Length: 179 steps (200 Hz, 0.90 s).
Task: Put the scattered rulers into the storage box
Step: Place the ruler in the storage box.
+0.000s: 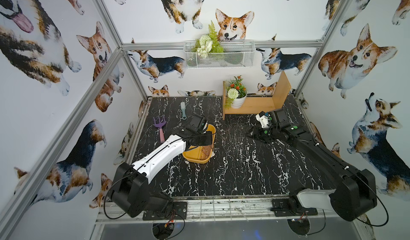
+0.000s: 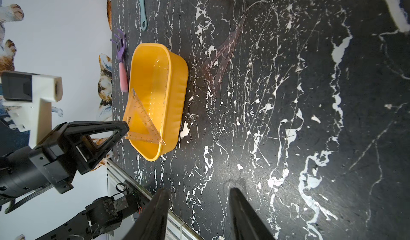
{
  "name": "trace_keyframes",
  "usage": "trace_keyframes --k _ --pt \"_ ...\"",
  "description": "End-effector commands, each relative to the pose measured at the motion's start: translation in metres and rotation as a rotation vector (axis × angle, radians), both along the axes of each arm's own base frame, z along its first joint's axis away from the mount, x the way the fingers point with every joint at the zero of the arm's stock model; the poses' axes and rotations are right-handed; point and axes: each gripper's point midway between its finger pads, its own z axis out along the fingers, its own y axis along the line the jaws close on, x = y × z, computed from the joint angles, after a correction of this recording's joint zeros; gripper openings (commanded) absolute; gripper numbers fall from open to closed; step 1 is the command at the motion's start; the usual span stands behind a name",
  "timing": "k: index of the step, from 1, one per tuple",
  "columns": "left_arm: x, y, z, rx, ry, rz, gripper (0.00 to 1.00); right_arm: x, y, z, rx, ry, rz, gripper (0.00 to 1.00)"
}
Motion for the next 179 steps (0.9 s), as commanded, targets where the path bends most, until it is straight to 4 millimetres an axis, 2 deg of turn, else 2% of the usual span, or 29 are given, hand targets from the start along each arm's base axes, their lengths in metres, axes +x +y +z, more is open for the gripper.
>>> trace_keyframes --k 1,65,105,122,125,135,149,168,179 --pt "-0.001 0.012 -0.008 0.079 0.016 -0.028 0.0 0.004 0.004 0.003 0.019 -0.021 0.015 0.5" --pt "0.008 0.017 -0.026 0.118 0.042 -0.021 0.0 0.015 0.008 -0.006 0.012 -0.006 0.022 0.5" --pt "0.017 0.024 -0.021 0.13 0.019 0.012 0.24 0.025 0.008 -0.014 -0.023 0.002 0.021 0.5" --pt "0.021 0.028 -0.015 0.122 0.005 0.028 0.27 0.029 0.009 -0.02 -0.052 0.009 0.025 0.5" --pt "0.022 0.028 -0.014 0.12 0.002 0.03 0.25 0.03 0.009 -0.022 -0.06 0.011 0.026 0.5" --pt "0.024 0.029 -0.012 0.113 -0.004 0.03 0.11 0.032 0.01 -0.026 -0.079 0.015 0.032 0.5" --pt "0.025 0.029 -0.011 0.104 -0.005 0.03 0.03 0.034 0.012 -0.032 -0.092 0.024 0.037 0.49" --pt "0.025 0.029 -0.009 0.083 -0.005 0.031 0.0 0.034 0.018 -0.036 -0.092 0.028 0.043 0.49" --pt "0.024 0.028 -0.006 0.074 -0.008 0.029 0.04 0.033 0.022 -0.04 -0.111 0.029 0.051 0.49"
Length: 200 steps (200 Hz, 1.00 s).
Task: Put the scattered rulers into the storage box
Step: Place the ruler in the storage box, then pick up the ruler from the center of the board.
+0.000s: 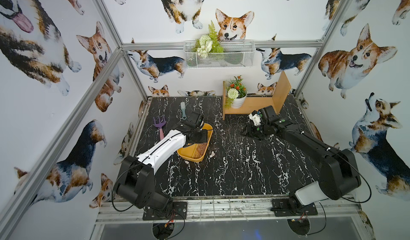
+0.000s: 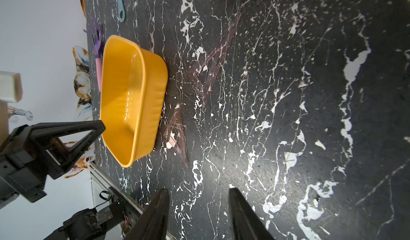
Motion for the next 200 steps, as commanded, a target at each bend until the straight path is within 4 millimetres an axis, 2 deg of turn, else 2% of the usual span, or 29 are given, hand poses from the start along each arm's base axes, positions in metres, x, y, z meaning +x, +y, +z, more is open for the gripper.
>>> trace_keyframes --k 1,25,57,90,124,157,200 --pt "0.001 -0.003 0.009 -0.028 -0.018 -0.009 0.04 0.004 0.006 -0.003 -0.035 -0.026 0.013 0.49" --pt "-0.003 0.002 0.009 -0.021 -0.024 0.003 0.13 0.0 0.019 -0.017 -0.135 -0.02 0.055 0.49" --pt "-0.009 0.016 0.011 -0.043 -0.028 0.052 0.17 -0.007 0.047 -0.042 -0.26 -0.006 0.114 0.49" --pt "-0.019 0.041 0.03 -0.104 -0.087 0.141 0.23 -0.014 0.085 -0.071 -0.419 -0.014 0.186 0.48" --pt "-0.034 0.061 0.048 -0.169 -0.137 0.221 0.28 -0.014 0.119 -0.094 -0.508 -0.022 0.251 0.48" --pt "-0.044 0.07 0.049 -0.193 -0.139 0.246 0.29 -0.005 0.125 -0.106 -0.585 -0.032 0.249 0.48" --pt "-0.049 0.071 0.044 -0.211 -0.122 0.249 0.29 -0.001 0.127 -0.118 -0.622 -0.028 0.25 0.48"
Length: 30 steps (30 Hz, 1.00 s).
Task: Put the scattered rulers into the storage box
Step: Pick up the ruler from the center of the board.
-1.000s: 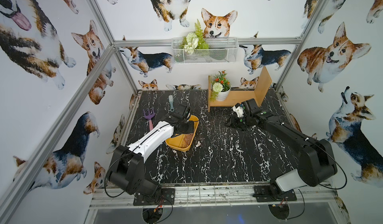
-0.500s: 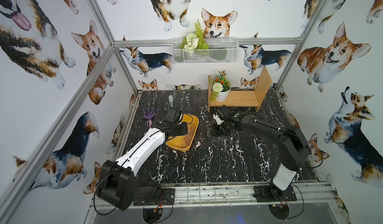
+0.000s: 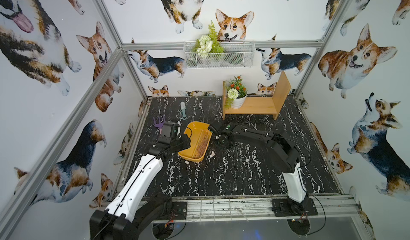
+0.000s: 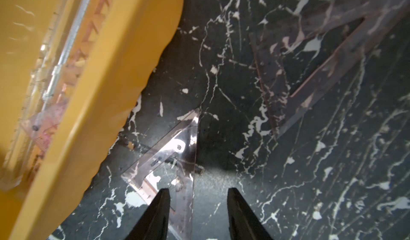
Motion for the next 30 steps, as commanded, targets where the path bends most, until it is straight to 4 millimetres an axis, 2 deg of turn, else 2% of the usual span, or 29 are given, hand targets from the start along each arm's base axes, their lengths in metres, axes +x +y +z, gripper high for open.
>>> trace_keyframes --k 1,9,14,23,30 --pt "-0.002 -0.003 -0.001 -0.026 0.006 -0.006 0.29 0.0 -0.006 -0.007 -0.062 -0.002 0.002 0.48" --pt "-0.005 -0.001 -0.002 -0.03 0.008 0.0 0.3 -0.001 0.008 -0.013 -0.07 0.0 0.024 0.49" --pt "-0.007 -0.001 -0.005 -0.035 0.012 -0.001 0.3 -0.001 0.005 -0.02 -0.105 0.014 0.023 0.45" --pt "-0.006 -0.005 -0.006 -0.058 0.012 -0.006 0.3 -0.027 -0.024 -0.041 -0.133 0.074 0.006 0.24" --pt "-0.003 -0.009 -0.002 -0.084 0.005 -0.011 0.3 -0.053 -0.07 -0.052 -0.136 0.118 -0.048 0.19"
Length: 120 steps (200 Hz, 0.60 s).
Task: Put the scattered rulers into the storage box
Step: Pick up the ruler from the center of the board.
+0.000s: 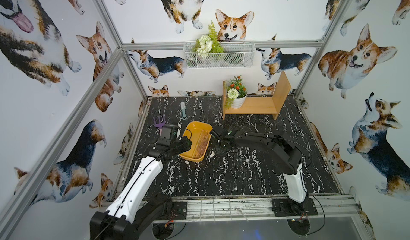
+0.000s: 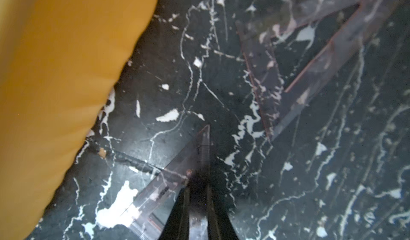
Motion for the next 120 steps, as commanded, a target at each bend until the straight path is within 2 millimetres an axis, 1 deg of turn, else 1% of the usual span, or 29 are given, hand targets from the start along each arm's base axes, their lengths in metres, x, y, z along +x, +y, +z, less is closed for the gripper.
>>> trace_keyframes --k 1,25,39,47,60,80,98,120 --pt "0.003 -0.005 0.007 -0.032 -0.02 -0.005 0.3 -0.048 -0.057 -0.029 -0.134 0.176 -0.042 0.19" --pt "0.003 -0.012 0.009 -0.064 -0.024 -0.014 0.3 -0.063 -0.087 -0.028 -0.139 0.186 -0.077 0.19" --pt "0.002 -0.022 0.01 -0.079 -0.031 -0.03 0.3 -0.072 -0.106 -0.027 -0.144 0.195 -0.102 0.19" --pt "0.001 -0.032 0.01 -0.082 -0.032 -0.046 0.3 -0.075 -0.116 -0.026 -0.143 0.196 -0.119 0.19" --pt "-0.002 -0.053 0.008 -0.081 -0.032 -0.079 0.3 -0.08 -0.13 -0.024 -0.141 0.202 -0.14 0.19" --pt "-0.008 -0.096 0.001 -0.119 -0.016 -0.151 0.31 -0.087 -0.143 -0.021 -0.133 0.208 -0.16 0.22" --pt "-0.013 -0.131 -0.009 -0.159 0.006 -0.201 0.3 -0.088 -0.148 -0.019 -0.138 0.207 -0.166 0.24" --pt "-0.018 -0.164 -0.022 -0.22 0.041 -0.244 0.3 -0.088 -0.147 -0.018 -0.13 0.211 -0.165 0.25"
